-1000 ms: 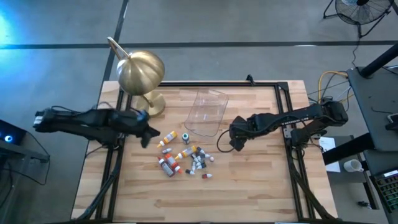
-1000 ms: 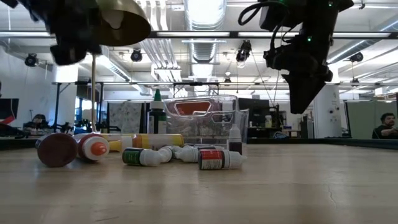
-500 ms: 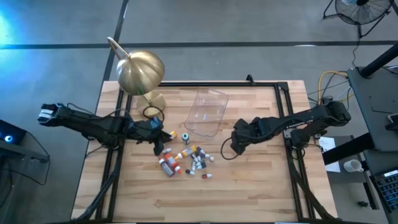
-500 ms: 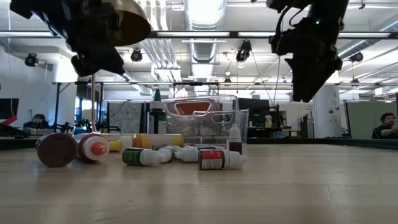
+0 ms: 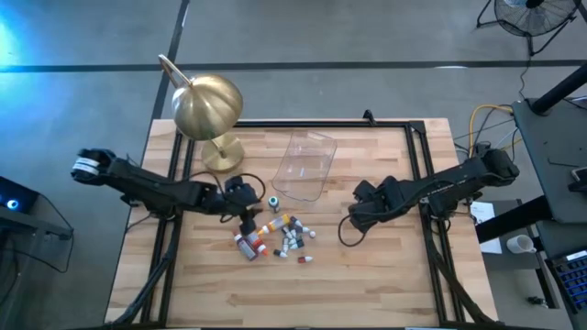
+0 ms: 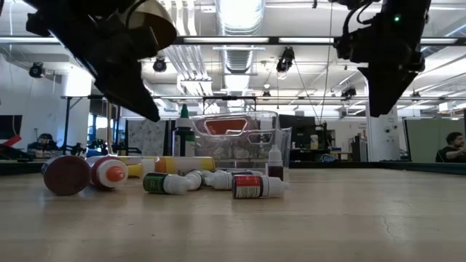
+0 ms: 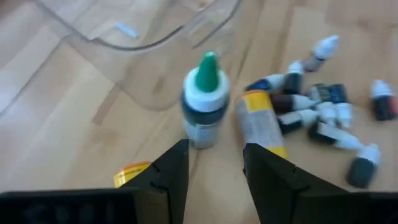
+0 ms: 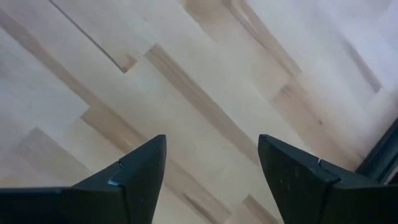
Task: Pick & Place food coloring
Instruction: Put the large green food coloring bottle into the transparent bin
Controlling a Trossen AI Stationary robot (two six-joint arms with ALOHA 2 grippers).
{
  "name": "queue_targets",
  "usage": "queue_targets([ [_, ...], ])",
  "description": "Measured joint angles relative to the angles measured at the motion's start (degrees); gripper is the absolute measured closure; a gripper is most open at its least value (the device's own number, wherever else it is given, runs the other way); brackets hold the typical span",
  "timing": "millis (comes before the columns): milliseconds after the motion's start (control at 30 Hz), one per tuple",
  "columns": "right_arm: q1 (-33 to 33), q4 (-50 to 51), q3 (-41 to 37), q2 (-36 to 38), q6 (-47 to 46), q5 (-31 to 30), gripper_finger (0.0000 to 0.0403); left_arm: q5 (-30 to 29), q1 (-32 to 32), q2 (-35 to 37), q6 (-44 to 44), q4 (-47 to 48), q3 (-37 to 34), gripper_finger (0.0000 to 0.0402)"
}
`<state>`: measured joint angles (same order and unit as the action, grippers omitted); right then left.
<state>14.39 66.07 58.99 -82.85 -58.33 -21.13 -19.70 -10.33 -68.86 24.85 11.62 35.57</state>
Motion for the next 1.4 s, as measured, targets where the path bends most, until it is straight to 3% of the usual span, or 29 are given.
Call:
queue_targets([
  [167, 0.0, -0.2, -0.5, 0.0, 5.4, -2.2, 0.0154, -0.8, 0.0, -2.1, 2.9, -0.7, 1.9, 0.0275],
  [533, -1.1, -0.5, -1.8, 0.0, 6.5, -6.2, 0.0154, -1.5, 0.4, -9.9, 3.7, 1.7, 10.9, 0.0275],
  [867, -1.2, -0.8, -1.8, 0.0, 6.8, -6.5, 0.0154, -8.0, 0.5, -15.8, 3.9, 15.1, 19.6, 0.0275],
  [1400, -1.3, -0.8, -1.9, 0.0, 9.1, -7.6, 0.0156, -5.1, 0.5, -14.2, 9.0, 17.3, 18.8, 0.0275],
])
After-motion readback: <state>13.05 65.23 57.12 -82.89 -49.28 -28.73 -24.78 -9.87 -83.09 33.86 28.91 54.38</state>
